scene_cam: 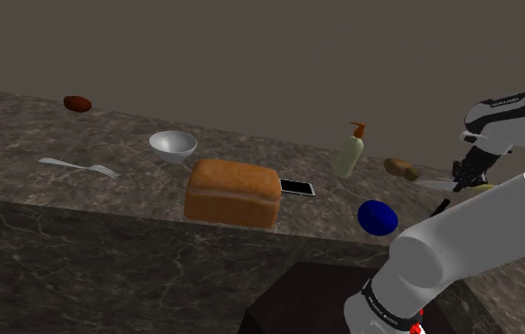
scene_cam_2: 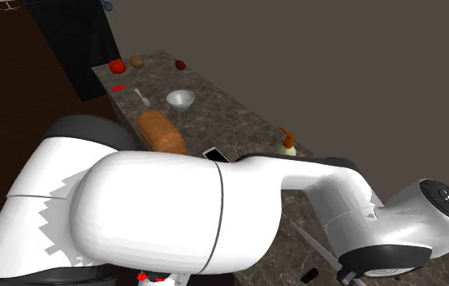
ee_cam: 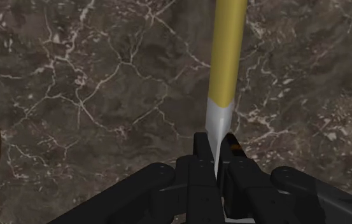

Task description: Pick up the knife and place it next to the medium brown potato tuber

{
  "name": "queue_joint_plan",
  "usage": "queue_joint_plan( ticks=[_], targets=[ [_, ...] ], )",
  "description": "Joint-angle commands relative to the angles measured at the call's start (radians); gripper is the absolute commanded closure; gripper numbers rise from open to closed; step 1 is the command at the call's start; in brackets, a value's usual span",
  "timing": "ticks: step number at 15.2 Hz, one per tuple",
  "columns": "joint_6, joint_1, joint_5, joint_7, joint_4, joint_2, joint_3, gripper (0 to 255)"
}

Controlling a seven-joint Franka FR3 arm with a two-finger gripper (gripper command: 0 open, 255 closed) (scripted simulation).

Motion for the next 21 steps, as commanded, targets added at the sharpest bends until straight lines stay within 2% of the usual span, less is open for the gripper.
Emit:
queue_joint_plan(
  ticks=[1, 6, 10, 14, 16, 18, 21],
  targets=[
    [0.031, 0.014, 0.007, -0.006, -0.017, 0.015, -0.024, 255],
    [0.107, 0.058, 0.029, -0.025, -0.057, 0.056, -0.092, 255],
    [0.171, 0.115, 0.059, -0.048, -0.087, 0.099, -0.166, 255],
    [0.236, 0.213, 0.105, -0.083, -0.113, 0.15, -0.28, 255],
    [0.268, 0.295, 0.125, -0.098, -0.125, 0.172, -0.369, 255],
    [0.293, 0.391, 0.117, -0.092, -0.134, 0.169, -0.468, 255],
    [0.291, 0.388, 0.11, -0.087, -0.134, 0.163, -0.465, 255]
  ],
)
